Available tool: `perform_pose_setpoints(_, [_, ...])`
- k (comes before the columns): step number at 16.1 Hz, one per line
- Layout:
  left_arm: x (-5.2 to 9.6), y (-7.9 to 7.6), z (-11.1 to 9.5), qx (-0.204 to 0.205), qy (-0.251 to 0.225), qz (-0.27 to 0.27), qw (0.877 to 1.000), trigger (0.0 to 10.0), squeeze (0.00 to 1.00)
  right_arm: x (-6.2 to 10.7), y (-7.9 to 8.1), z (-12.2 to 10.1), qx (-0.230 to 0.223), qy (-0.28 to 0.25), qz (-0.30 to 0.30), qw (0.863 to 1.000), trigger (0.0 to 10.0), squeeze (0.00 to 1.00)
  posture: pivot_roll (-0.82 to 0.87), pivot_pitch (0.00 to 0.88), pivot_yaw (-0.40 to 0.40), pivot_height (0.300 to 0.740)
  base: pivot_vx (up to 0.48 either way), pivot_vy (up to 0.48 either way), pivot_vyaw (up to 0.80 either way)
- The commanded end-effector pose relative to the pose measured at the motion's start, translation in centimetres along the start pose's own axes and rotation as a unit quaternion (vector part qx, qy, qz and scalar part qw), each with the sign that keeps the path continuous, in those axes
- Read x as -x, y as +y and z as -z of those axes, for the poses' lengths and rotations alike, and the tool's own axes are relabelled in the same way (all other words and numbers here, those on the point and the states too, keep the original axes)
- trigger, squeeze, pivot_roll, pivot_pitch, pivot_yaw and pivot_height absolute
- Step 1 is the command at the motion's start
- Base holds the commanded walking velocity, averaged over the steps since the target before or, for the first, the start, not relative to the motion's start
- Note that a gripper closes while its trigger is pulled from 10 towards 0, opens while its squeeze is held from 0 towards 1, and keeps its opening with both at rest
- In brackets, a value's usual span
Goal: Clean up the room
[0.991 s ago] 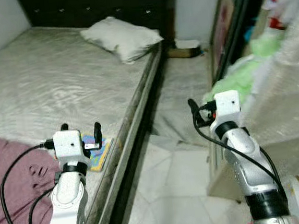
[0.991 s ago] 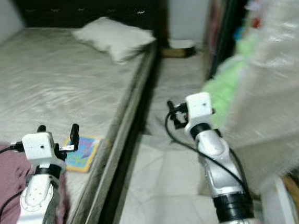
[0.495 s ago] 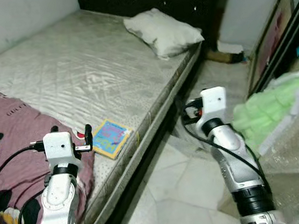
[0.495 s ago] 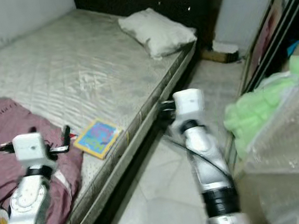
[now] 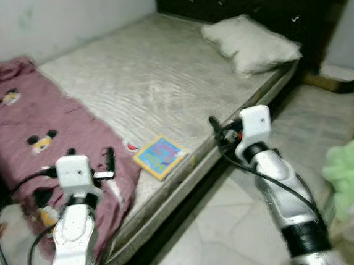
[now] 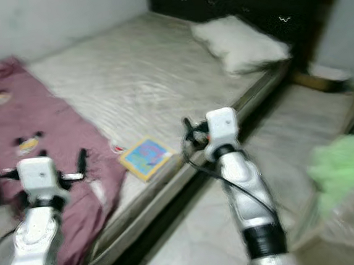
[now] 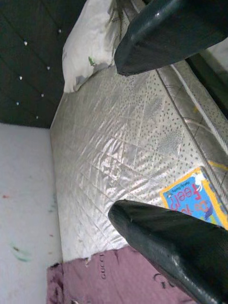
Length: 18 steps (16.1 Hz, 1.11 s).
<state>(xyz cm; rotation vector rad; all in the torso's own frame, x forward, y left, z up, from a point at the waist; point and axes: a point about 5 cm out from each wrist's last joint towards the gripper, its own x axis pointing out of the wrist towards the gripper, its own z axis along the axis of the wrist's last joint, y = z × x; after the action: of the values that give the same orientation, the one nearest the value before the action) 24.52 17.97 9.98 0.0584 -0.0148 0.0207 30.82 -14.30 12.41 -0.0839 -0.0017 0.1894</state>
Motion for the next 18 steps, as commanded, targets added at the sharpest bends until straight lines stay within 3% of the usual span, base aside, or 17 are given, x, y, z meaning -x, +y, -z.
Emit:
perform_pose_setpoints(1, [-0.1,0.4,-0.2,-0.005,-0.003,-0.002,1.0,10.0,0.0,-0.1,0.1,-0.2,-0.008,-0.004,0.002,1.0,10.0,0.0,-0.08,0.0,-0.019,0.74,0.0,0.0,0.8])
perform_pose_setpoints(4, [-0.1,0.6,-0.7,-0.001,-0.012,-0.014,1.0,10.0,0.0,-0.1,0.5,1.3,0.003,0.048,-0.012,0.999,10.0,0.0,-0.08,0.0,-0.018,0.74,0.0,0.0,0.8])
perform_pose_setpoints(9, [-0.1,0.5,-0.3,0.014,-0.006,-0.035,0.999,10.0,0.0,-0.2,0.4,1.5,-0.015,0.046,-0.009,0.999,10.0,0.0,-0.09,0.0,-0.019,0.74,0.0,0.0,0.8])
perform_pose_setpoints(16, [-0.3,0.3,-0.4,0.012,-0.008,-0.024,1.0,10.0,0.0,-0.4,0.5,1.5,-0.015,0.044,-0.013,0.999,10.0,0.0,-0.09,0.0,-0.018,0.74,0.0,0.0,0.8])
perform_pose_setpoints(18, [-0.3,0.1,-0.5,0.014,-0.013,-0.017,1.0,10.0,0.0,-0.3,0.4,1.4,-0.023,0.04,-0.009,0.999,10.0,0.0,-0.09,0.0,-0.018,0.74,0.0,0.0,0.0])
